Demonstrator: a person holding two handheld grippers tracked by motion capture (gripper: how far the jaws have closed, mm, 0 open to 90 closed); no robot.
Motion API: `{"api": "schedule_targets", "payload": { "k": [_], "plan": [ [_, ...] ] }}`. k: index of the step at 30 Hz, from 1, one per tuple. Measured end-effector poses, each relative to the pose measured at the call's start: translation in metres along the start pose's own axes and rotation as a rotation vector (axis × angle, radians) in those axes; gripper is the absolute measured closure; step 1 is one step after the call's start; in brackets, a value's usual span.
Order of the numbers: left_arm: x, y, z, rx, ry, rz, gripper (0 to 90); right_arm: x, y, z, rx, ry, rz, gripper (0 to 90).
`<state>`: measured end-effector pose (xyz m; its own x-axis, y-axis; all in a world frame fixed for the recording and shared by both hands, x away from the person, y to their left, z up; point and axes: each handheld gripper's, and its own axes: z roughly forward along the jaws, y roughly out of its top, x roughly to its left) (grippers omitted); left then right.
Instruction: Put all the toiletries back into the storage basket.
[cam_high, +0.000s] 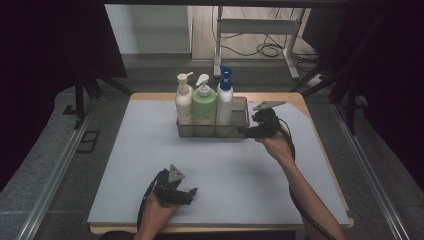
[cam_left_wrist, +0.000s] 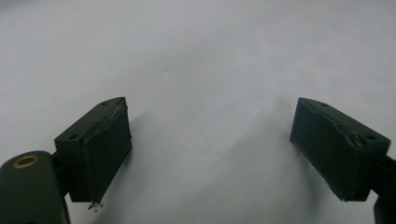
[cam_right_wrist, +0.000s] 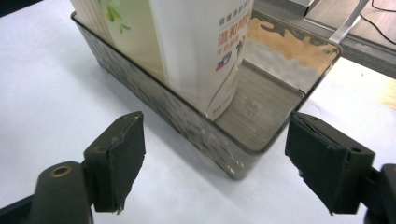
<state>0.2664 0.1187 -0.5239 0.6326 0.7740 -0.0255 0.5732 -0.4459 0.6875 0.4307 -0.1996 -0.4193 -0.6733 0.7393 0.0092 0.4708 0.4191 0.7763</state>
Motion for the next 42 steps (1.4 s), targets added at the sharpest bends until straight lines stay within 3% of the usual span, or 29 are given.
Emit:
{"api": "schedule_targets", "payload": {
  "k": [16, 29, 42],
  "plan": [
    [0.000, 0.000, 0.000, 0.001, 0.001, 0.000, 12.1, 0.009, -0.028, -0.034, 0.022, -0.003, -0.067, 13.4],
    [0.000, 0.000, 0.000, 0.002, 0.001, 0.000, 12.2, 0.013, -0.059, -0.058, 0.034, -0.010, -0.060, 10.4],
    [0.000, 0.000, 0.000, -0.001, 0.002, 0.000, 12.2, 0.015, -0.102, -0.077, 0.032, -0.029, -0.049, 9.4]
  ]
}}
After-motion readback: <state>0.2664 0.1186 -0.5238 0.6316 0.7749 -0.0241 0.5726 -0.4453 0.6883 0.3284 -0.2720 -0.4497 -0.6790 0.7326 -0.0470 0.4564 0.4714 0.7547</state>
